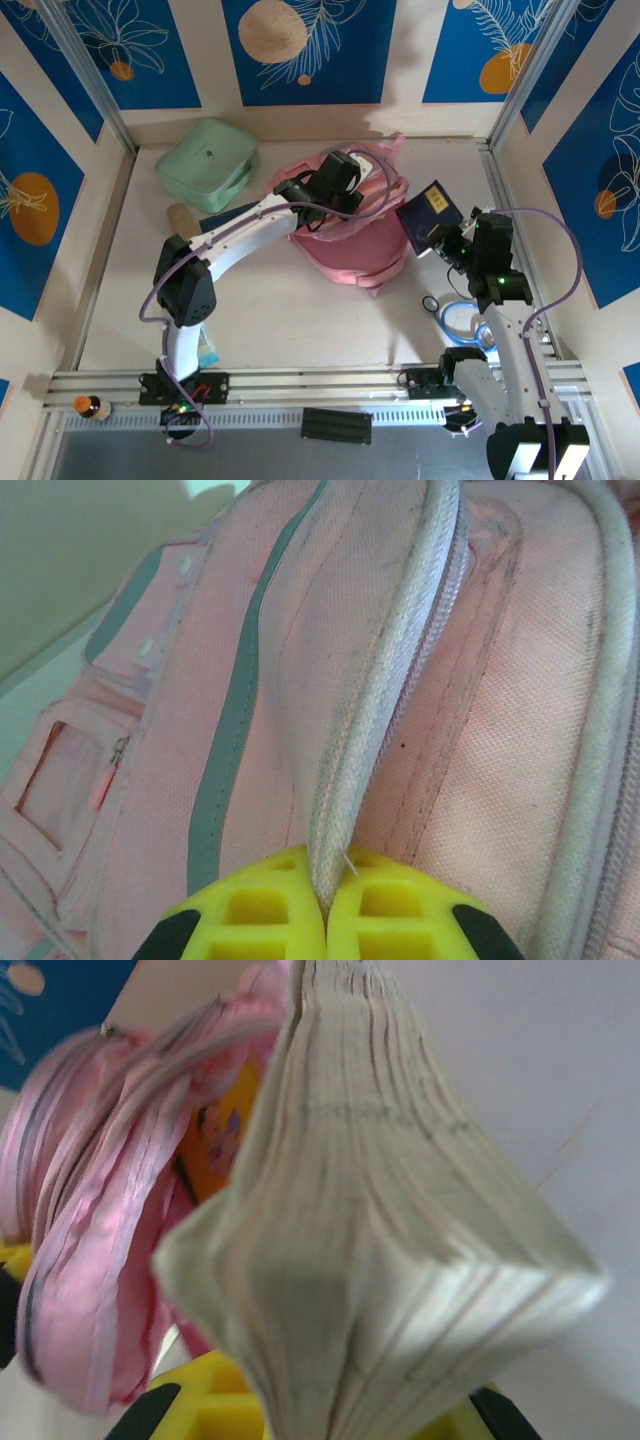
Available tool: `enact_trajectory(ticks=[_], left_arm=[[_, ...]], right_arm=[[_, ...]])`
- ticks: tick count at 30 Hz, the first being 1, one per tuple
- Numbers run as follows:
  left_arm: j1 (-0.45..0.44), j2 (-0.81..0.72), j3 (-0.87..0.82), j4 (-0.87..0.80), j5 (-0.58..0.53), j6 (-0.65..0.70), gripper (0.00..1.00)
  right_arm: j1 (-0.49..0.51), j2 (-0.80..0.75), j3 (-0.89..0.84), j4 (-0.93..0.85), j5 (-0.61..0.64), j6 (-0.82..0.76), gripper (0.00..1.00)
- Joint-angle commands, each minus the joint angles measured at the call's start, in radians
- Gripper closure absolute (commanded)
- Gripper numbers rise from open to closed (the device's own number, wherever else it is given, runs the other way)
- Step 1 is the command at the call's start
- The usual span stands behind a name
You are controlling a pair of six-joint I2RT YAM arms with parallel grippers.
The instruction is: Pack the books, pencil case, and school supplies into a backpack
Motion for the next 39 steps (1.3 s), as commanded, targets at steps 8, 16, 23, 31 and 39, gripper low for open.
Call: enact_trajectory(ticks=[8,16,23,31,39], left_arm=[[-0.003,-0.100,-0.016,0.216,0.106,-0.012,1.00],[-0.002,-0.132,-0.033,0.228,0.124,-0.032,1.00],[-0.002,-0.152,-0.038,0.224,0.112,-0.048,1.00],[0.001,-0.160,-0.029,0.219,0.106,-0.076,1.00],[0.014,-0.161,-0.033,0.204,0.115,-0.107,1.00]], right_arm=[[0.079,0.103,-0.156,0.525,-0.272,0.356,1.00],[0.165,0.395,-0.067,0.649,-0.192,0.425,1.00],[0.232,0.653,-0.006,0.735,-0.115,0.495,1.00],[0.290,0.827,0.095,0.796,-0.018,0.555,0.98],[0.276,0.897,0.159,0.802,-0.144,0.544,0.78]])
